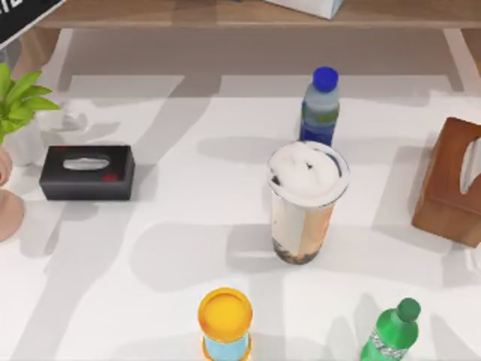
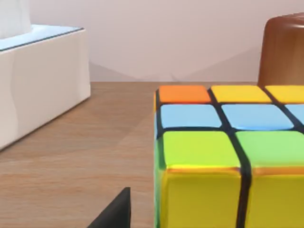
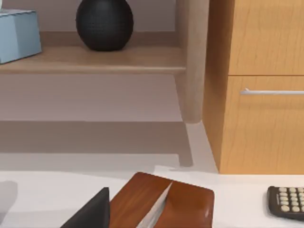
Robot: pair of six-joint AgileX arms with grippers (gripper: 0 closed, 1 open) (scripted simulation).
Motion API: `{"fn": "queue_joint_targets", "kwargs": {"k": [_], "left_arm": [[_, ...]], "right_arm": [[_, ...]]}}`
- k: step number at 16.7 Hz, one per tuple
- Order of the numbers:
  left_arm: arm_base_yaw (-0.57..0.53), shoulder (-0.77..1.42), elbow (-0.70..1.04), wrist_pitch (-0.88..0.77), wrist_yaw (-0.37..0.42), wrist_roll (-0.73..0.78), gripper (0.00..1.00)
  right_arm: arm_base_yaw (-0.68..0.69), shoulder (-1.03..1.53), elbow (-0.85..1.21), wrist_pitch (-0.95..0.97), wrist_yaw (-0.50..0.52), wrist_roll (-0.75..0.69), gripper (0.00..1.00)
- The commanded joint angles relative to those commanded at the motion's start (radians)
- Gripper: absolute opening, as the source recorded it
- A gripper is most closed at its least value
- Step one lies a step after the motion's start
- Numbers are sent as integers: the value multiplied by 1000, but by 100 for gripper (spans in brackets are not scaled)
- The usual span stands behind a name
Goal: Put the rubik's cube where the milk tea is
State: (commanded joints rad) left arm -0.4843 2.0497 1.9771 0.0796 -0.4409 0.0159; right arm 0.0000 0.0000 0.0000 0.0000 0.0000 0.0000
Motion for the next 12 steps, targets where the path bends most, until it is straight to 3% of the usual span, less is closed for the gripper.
{"fn": "queue_joint_targets", "kwargs": {"k": [9,12], "left_arm": [[0,0,0,0,0,0,2],[0,0,0,0,0,0,0]], "right_arm": [[0,0,0,0,0,0,100],[0,0,0,0,0,0,100]]}}
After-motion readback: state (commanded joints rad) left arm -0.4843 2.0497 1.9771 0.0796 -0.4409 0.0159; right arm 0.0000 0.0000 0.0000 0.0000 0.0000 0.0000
